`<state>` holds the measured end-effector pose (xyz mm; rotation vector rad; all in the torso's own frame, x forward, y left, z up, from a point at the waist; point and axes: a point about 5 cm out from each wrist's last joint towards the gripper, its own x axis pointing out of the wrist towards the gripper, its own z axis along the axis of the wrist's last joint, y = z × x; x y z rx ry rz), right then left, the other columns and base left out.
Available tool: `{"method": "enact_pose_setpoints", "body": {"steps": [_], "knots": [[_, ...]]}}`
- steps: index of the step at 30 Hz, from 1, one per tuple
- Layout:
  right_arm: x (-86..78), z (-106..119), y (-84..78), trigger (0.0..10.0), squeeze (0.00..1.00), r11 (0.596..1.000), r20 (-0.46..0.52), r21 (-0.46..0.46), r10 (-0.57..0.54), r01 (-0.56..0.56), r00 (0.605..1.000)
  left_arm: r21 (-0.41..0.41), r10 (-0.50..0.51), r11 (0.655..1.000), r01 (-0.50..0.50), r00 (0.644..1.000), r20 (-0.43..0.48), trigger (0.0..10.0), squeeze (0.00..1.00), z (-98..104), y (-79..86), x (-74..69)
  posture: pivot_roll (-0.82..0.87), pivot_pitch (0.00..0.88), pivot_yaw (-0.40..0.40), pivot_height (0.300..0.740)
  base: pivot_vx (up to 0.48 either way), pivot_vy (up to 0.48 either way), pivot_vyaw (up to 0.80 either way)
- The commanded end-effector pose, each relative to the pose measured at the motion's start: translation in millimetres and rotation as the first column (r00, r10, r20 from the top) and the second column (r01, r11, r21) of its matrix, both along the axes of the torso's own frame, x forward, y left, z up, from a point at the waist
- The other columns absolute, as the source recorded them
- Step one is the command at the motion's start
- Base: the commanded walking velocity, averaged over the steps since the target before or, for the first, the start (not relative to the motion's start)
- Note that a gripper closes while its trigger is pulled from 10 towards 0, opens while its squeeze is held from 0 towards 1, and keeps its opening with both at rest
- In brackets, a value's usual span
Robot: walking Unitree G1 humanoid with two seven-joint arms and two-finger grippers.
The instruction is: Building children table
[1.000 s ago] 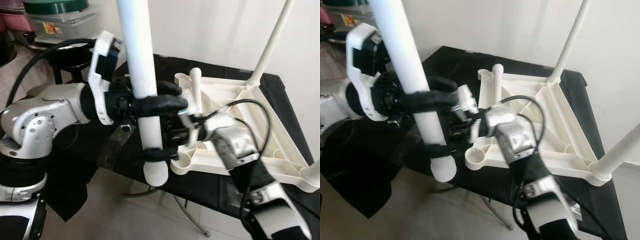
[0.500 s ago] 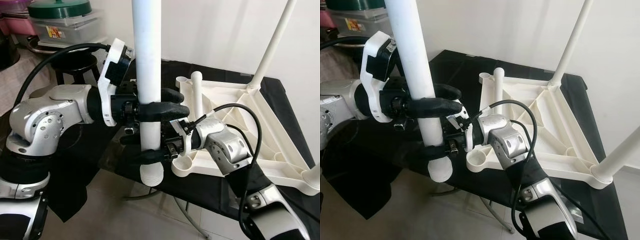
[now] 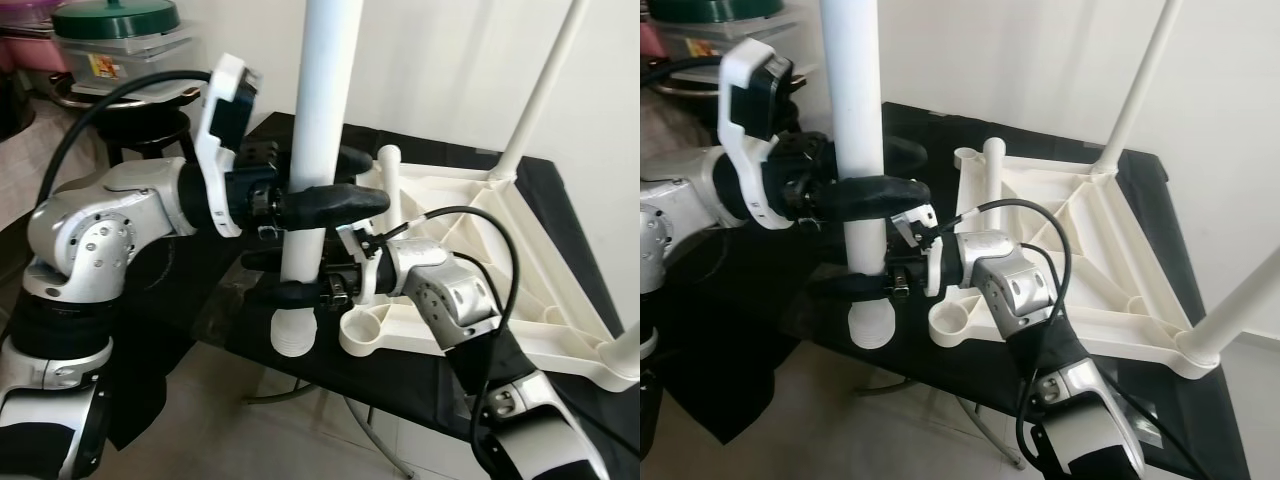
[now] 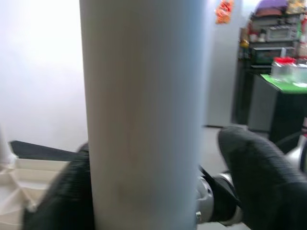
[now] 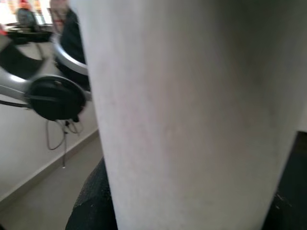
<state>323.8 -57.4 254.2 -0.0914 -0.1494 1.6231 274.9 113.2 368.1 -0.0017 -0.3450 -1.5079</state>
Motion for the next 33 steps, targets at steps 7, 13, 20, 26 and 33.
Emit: {"method": "enact_pose_setpoints", "body": {"steps": [7, 13, 20, 26, 33], "knots": [[31.3, 18.8, -47.4, 0.0, 0.0, 0.94, 0.016, 0.079, -0.334, 0.331, 0.943, -0.11, 0.313, 0.943, -0.315, 0.949, -0.037, 10.0, 1.0, -1.7, 61.6, 4.9, 0.02, 0.124, -0.052, 0.74, 0.0, 0.0, 0.0], [40.5, 27.8, -78.9, 0.0, 0.0, 0.9, 0.017, 0.071, -0.433, 0.431, 0.901, -0.05, 0.482, 0.87, -0.49, 0.867, -0.127, 10.0, 1.0, -39.7, 89.4, -3.3, 0.01, 0.187, -0.053, 0.74, 0.0, 0.0, 0.0], [31.7, 27.8, -87.7, 10.0, 0.0, 0.96, -0.028, 0.039, -0.276, 0.277, 0.961, 0.116, 0.665, 0.745, -0.657, 0.715, -0.217, 10.0, 0.0, -114.4, 80.8, -20.5, 0.01, 0.314, -0.044, 0.74, 0.0, 0.0, 0.0], [22.2, 25.2, -84.9, 10.0, 0.0, 0.998, -0.063, 0.013, -0.067, 0.068, 0.996, 0.17, 0.809, 0.57, -0.804, 0.512, -0.289, 10.0, 0.0, -162.6, 54.1, -51.4, 0.01, 0.372, -0.035, 0.74, 0.0, 0.0, 0.0], [15.7, 26.9, -71.9, 10.0, 0.0, 0.999, -0.024, -0.002, 0.04, -0.04, 0.999, 0.168, 0.893, 0.329, -0.929, 0.248, -0.376, 10.0, 0.0, -172.1, 69.3, -61.1, 0.02, 0.395, -0.043, 0.74, 0.0, -0.442, 0.0]]}}
